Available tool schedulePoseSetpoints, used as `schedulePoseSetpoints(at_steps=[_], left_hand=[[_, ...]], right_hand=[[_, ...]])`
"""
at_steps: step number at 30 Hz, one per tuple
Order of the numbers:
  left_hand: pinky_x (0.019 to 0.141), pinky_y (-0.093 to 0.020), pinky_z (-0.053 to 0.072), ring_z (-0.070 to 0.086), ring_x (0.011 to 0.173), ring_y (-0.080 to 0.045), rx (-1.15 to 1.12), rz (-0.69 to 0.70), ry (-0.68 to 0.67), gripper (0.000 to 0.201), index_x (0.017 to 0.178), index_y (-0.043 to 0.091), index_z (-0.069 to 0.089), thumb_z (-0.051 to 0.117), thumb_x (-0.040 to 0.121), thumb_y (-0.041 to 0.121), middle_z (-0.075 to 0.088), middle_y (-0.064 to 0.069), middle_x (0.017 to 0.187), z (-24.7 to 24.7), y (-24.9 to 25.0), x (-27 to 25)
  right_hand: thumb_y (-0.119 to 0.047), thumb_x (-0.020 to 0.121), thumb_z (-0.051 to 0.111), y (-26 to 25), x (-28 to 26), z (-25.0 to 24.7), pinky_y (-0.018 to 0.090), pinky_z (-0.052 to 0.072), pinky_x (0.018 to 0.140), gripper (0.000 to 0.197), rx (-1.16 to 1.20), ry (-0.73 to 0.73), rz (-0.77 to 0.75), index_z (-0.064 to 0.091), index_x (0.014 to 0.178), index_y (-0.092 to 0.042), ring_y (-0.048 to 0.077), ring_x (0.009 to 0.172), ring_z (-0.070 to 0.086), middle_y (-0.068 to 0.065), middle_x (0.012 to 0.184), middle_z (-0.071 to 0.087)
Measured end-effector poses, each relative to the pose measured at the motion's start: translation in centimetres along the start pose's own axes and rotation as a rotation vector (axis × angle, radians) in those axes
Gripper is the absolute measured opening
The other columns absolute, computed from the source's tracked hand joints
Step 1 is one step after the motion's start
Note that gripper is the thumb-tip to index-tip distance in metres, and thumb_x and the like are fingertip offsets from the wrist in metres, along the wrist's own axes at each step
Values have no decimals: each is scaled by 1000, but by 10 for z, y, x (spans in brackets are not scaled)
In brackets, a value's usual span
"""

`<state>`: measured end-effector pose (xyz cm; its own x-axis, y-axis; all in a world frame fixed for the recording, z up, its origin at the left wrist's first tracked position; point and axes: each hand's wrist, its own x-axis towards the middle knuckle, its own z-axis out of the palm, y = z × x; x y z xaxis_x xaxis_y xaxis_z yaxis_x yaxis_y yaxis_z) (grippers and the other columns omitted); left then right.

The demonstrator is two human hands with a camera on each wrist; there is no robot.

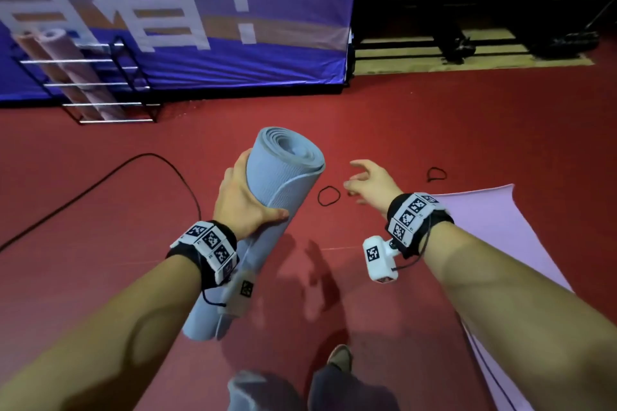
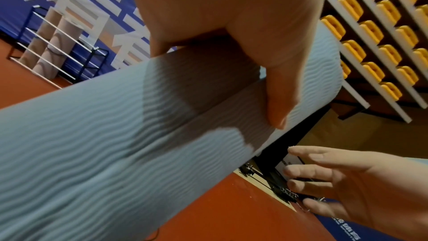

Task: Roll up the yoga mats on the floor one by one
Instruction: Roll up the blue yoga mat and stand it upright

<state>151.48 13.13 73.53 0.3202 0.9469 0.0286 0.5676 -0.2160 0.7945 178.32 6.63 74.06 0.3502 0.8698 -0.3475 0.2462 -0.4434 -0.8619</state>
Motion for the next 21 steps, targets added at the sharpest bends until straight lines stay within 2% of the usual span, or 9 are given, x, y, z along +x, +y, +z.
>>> schedulePoseSetpoints(at_steps=[5,7,12,15,17,19,21], left_hand=[[103,-48,45,45,121,-22,92,-93,-62,129,147,45,25,93,37,52,45,2,129,35,-19,92],[100,-51,47,47,120,-26,127,-147,-105,129,146,47,24,90,36,58,45,1,128,54,-31,130],[94,-57,48,49,118,-31,178,-233,-216,131,147,42,23,77,31,70,46,-3,127,111,-89,233],[95,-57,47,48,119,-32,215,-288,-277,131,145,39,23,73,28,71,46,-4,129,161,-138,294],[96,-58,46,47,120,-34,245,-299,-318,133,146,36,24,73,27,69,45,-5,130,198,-172,323],[98,-58,45,46,121,-34,262,-299,-356,134,148,35,23,74,29,69,46,-6,131,238,-207,344],[99,-57,44,47,120,-33,282,-289,-405,128,146,37,24,75,34,70,47,-3,130,277,-239,357]], right_hand=[[-8,89,68,10,104,-8,40,54,73,47,5,-23,99,53,133,-15,21,81,63,9,99,62],[-7,89,68,20,146,-9,38,52,72,46,10,-28,145,54,132,-15,21,81,63,10,100,63],[-6,89,68,53,271,-4,37,53,73,44,24,-5,243,55,129,-16,24,85,65,11,106,65],[-4,88,66,90,354,9,35,53,68,38,30,42,284,58,122,-20,27,84,66,11,102,67],[-1,87,65,123,399,24,41,55,69,35,20,54,314,57,115,-22,29,80,65,15,102,68],[1,87,64,163,437,39,44,56,76,36,18,78,354,59,116,-20,27,79,63,10,94,67],[2,88,63,207,469,51,40,56,73,37,23,75,385,61,120,-16,20,77,62,2,87,64]])
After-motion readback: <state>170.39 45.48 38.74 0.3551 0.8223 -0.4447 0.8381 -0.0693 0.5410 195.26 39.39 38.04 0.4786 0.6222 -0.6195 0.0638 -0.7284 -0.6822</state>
